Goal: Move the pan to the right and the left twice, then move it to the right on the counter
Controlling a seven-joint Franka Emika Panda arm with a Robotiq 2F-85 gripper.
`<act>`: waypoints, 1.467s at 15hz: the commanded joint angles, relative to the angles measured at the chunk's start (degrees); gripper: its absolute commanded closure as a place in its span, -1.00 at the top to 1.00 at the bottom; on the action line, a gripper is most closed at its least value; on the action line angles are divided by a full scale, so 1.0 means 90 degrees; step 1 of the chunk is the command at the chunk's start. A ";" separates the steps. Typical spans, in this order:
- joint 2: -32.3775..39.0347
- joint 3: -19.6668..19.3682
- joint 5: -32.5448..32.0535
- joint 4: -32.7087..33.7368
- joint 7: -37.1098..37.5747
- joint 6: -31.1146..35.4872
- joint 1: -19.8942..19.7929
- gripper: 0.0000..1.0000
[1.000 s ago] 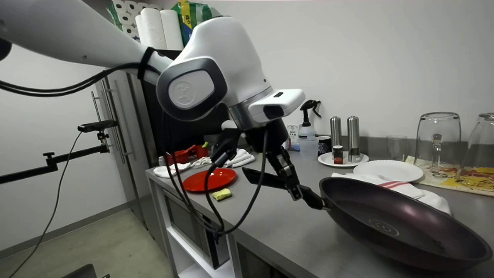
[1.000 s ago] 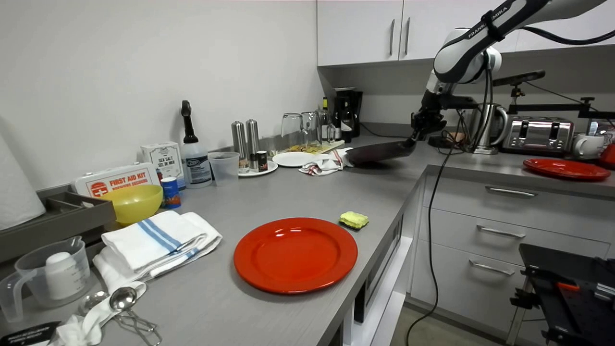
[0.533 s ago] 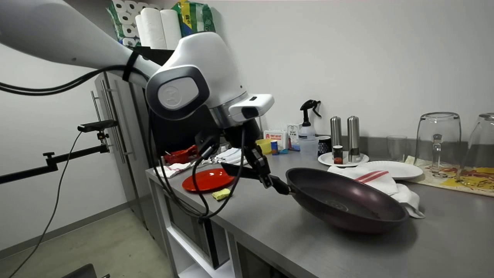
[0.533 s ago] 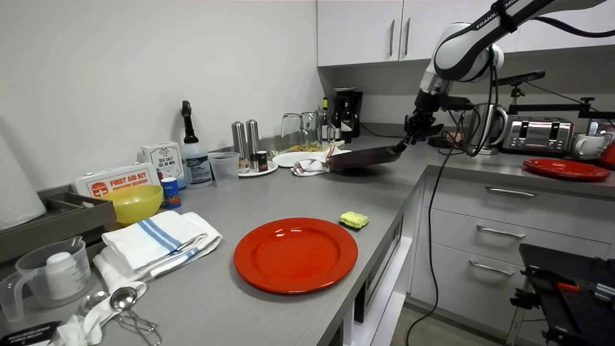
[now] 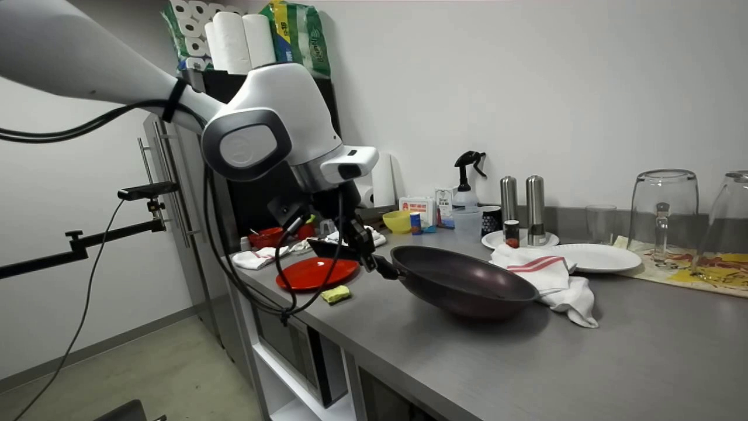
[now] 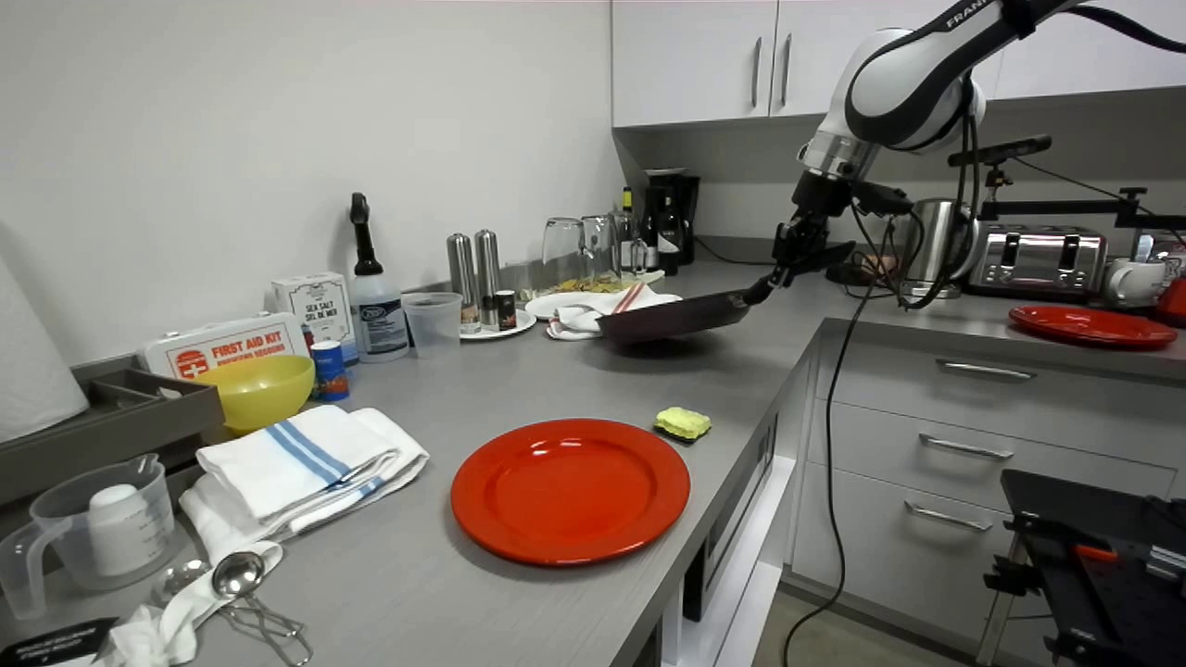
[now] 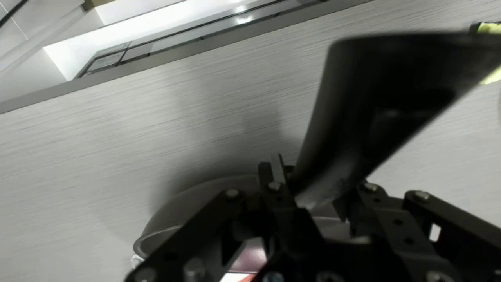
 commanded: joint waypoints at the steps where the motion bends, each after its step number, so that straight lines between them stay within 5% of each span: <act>1: -0.0488 0.0010 0.0505 -0.0294 -0.0642 0.0010 0.0235 -0.78; 12: -0.0868 -0.0045 0.1335 -0.0437 -0.1695 -0.0106 0.0766 -0.79; 22: -0.0655 -0.0030 0.1163 -0.0486 -0.1786 -0.0221 0.0773 -0.78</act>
